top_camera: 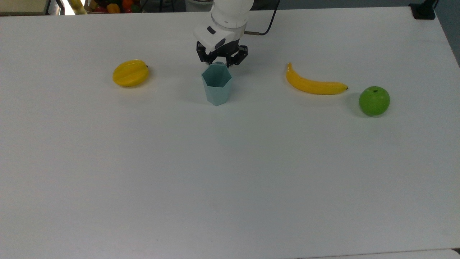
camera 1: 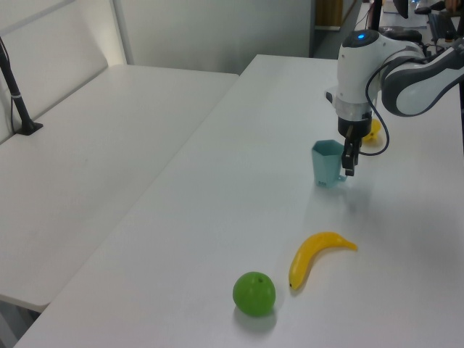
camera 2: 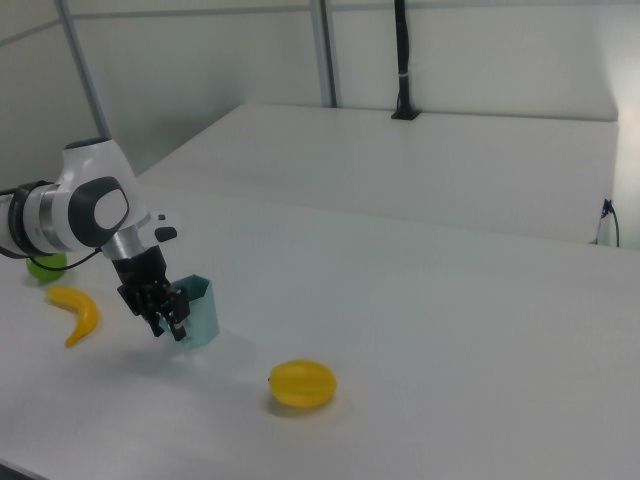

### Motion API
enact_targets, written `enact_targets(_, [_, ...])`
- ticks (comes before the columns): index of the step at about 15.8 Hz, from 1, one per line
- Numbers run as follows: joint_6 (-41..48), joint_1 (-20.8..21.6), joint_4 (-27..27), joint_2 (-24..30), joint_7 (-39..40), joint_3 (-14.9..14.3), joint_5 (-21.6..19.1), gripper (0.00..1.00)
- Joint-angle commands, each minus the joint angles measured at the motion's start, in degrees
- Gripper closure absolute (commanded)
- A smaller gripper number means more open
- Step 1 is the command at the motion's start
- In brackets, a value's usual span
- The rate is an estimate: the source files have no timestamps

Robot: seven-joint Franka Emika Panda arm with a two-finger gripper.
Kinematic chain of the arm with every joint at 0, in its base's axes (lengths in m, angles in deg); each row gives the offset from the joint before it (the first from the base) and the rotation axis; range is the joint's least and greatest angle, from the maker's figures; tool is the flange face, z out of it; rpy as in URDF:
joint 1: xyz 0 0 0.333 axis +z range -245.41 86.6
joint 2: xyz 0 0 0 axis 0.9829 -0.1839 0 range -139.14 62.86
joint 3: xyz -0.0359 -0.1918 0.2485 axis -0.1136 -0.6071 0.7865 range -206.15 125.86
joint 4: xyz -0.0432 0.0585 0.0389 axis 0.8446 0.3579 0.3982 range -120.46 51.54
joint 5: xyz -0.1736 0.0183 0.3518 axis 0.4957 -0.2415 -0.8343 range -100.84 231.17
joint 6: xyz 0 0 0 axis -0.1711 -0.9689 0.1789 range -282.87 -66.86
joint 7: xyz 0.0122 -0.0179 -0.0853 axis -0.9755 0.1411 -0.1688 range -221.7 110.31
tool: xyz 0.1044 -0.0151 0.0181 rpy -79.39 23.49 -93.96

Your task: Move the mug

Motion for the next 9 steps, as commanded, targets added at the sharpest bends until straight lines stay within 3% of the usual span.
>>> enact_targets(1, [7.5, 0.6, 1.4, 1.9, -1.1, 0.0, 1.1, 0.0])
enact_targets(6, [19.1, 0.0, 12.8, 2.9, -0.4, -0.1, -0.3, 0.0])
enact_targets(9, [27.1, -1.7, 23.0, 2.6, 0.3, -1.1, -5.1, 0.0])
